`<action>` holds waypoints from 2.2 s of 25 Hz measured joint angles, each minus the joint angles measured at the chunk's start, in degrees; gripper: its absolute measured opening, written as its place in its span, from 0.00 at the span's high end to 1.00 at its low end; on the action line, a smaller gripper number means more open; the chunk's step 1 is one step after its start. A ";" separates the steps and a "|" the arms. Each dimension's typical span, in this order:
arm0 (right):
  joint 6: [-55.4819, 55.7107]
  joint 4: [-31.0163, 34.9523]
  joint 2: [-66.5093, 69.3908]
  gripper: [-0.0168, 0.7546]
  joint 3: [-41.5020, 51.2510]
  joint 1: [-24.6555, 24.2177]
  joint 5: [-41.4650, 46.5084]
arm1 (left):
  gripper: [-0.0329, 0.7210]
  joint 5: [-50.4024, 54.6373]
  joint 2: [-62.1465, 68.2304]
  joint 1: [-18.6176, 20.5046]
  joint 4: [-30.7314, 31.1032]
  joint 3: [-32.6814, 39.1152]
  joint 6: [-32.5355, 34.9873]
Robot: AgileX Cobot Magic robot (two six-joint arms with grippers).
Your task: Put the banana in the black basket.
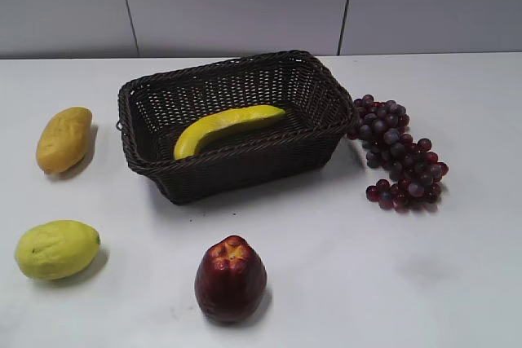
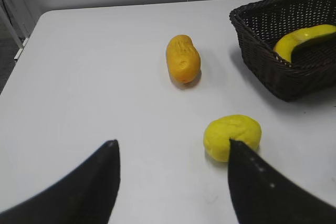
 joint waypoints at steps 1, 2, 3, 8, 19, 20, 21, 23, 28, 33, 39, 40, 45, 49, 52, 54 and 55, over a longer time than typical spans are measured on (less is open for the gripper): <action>0.00 -0.26 -3.12 0.21 1.06 0.00 0.00 | 0.32 0.00 0.00 0.00 0.00 0.00 0.00; 0.00 -0.51 -6.17 0.21 2.36 0.00 0.00 | 0.32 0.00 0.00 0.00 0.00 0.00 0.00; 0.00 -0.80 -8.58 0.21 3.67 0.00 0.00 | 0.32 0.00 0.00 0.00 0.00 0.00 0.00; 0.00 -2.08 -18.92 0.21 9.85 0.00 0.00 | 0.32 0.00 0.00 0.00 0.00 0.00 0.00; 0.00 -2.15 -21.17 0.21 12.47 0.00 0.88 | 0.32 0.00 0.00 0.00 0.00 0.00 0.00; 0.00 -2.15 -21.17 0.21 12.47 0.00 0.88 | 0.32 0.00 0.00 0.00 0.00 0.00 0.00; 0.00 -2.15 -21.17 0.21 12.47 0.00 0.88 | 0.32 0.00 0.00 0.00 0.00 0.00 0.00; 0.00 -2.15 -21.17 0.21 12.47 0.00 0.88 | 0.32 0.00 0.00 0.00 0.00 0.00 0.00; 0.00 -2.15 -21.17 0.21 12.47 -0.29 0.88 | 0.32 0.00 0.00 0.00 0.00 0.00 0.00; -0.05 -2.15 -22.78 0.21 12.47 -4.52 0.88 | 0.32 0.00 0.00 0.00 0.00 0.00 0.00; -0.05 -2.15 -29.55 0.21 12.47 -10.96 0.88 | 0.32 0.00 0.00 0.00 0.00 0.00 0.00; -0.05 -2.15 -30.98 0.21 12.47 -11.55 0.88 | 0.32 0.00 0.00 0.00 0.00 0.00 0.00; -0.05 -2.15 -36.04 0.21 12.52 -12.41 0.88 | 0.32 0.00 0.00 0.00 0.00 0.00 0.00; -0.05 -2.15 -36.19 0.21 12.54 -12.41 0.88 | 0.32 0.00 0.00 0.00 0.00 0.00 0.00; -0.05 -2.15 -36.19 0.21 12.60 -12.41 0.88 | 0.32 0.00 0.00 0.00 0.00 0.00 0.00; -0.05 -2.15 -36.19 0.21 12.60 -12.41 0.88 | 0.32 0.00 0.00 0.00 0.00 0.00 0.00; -0.05 -2.15 -36.19 0.21 12.60 -12.41 0.88 | 0.32 0.00 0.00 0.00 0.00 0.00 0.00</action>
